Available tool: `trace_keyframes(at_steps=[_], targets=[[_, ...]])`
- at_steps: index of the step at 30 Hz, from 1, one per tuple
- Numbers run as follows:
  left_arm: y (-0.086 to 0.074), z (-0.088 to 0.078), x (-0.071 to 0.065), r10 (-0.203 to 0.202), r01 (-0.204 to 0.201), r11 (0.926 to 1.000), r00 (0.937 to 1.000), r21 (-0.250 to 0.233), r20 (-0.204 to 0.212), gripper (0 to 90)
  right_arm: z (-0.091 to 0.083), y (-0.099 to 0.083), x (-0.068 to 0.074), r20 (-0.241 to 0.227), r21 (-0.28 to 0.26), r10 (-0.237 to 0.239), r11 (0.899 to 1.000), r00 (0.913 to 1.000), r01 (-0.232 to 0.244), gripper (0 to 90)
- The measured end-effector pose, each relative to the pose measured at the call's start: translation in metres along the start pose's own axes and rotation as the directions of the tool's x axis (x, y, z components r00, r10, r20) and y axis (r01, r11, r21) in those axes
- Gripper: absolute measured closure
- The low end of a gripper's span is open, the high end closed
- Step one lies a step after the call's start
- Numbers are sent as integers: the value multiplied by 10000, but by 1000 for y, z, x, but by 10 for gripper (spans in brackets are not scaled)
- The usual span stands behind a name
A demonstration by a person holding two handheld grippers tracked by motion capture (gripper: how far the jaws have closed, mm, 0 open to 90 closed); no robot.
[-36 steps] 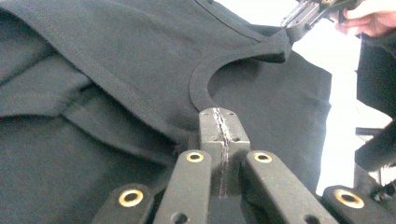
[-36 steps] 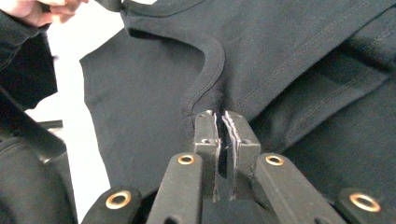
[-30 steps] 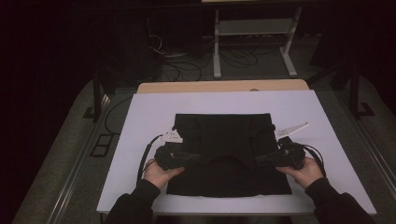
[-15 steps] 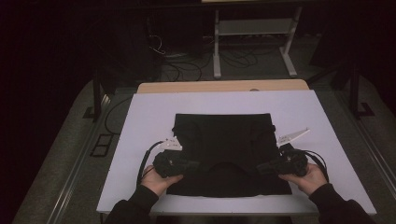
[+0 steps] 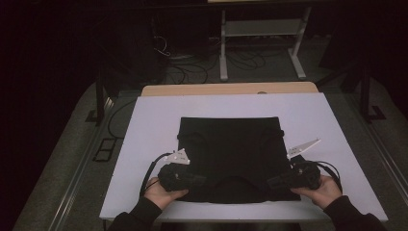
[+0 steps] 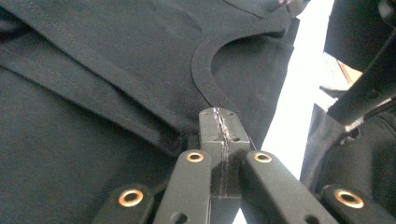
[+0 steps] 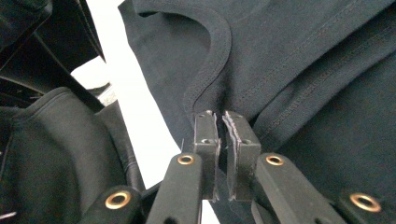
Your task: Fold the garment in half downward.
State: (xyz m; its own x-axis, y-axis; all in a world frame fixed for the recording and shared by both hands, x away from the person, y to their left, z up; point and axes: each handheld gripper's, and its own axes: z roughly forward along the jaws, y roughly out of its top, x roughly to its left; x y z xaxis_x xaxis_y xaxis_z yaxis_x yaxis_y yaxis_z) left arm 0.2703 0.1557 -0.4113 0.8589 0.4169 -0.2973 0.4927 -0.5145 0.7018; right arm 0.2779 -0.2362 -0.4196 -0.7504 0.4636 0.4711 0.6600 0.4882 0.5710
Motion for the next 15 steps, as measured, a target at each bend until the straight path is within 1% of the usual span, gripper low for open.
trace_keyframes(at_steps=[4, 6, 7, 9, 13, 14, 15], targets=[[-2, 1, -3, 120, -122, 9998, 9999, 143, 108, 891, 1, -4, 4, -124, 161, -40, 9999, 9999, 41, 827], [-4, 1, -4, 111, -115, 9996, 9998, 241, 169, 891, 1, -5, 5, -179, 249, -54, 9997, 9998, 58, 827], [-4, 1, -4, 184, -190, 9994, 9996, 293, 193, 891, 2, -6, 6, -227, 310, -67, 9995, 9997, 74, 827], [-6, 0, -6, 166, -176, 9991, 9995, 386, 250, 891, 2, -8, 8, -294, 419, -63, 9991, 9995, 75, 826], [-12, -1, -10, 291, -308, 9977, 9992, 603, 291, 891, 3, -10, 10, -353, 512, -65, 9987, 9994, 83, 825], [-12, -1, -11, 234, -253, 9977, 9993, 628, 301, 891, 3, -11, 10, -368, 545, -66, 9985, 9993, 86, 825], [-14, -2, -11, 297, -319, 9974, 9990, 645, 347, 891, 3, -11, 10, -398, 574, -61, 9983, 9992, 84, 825]])
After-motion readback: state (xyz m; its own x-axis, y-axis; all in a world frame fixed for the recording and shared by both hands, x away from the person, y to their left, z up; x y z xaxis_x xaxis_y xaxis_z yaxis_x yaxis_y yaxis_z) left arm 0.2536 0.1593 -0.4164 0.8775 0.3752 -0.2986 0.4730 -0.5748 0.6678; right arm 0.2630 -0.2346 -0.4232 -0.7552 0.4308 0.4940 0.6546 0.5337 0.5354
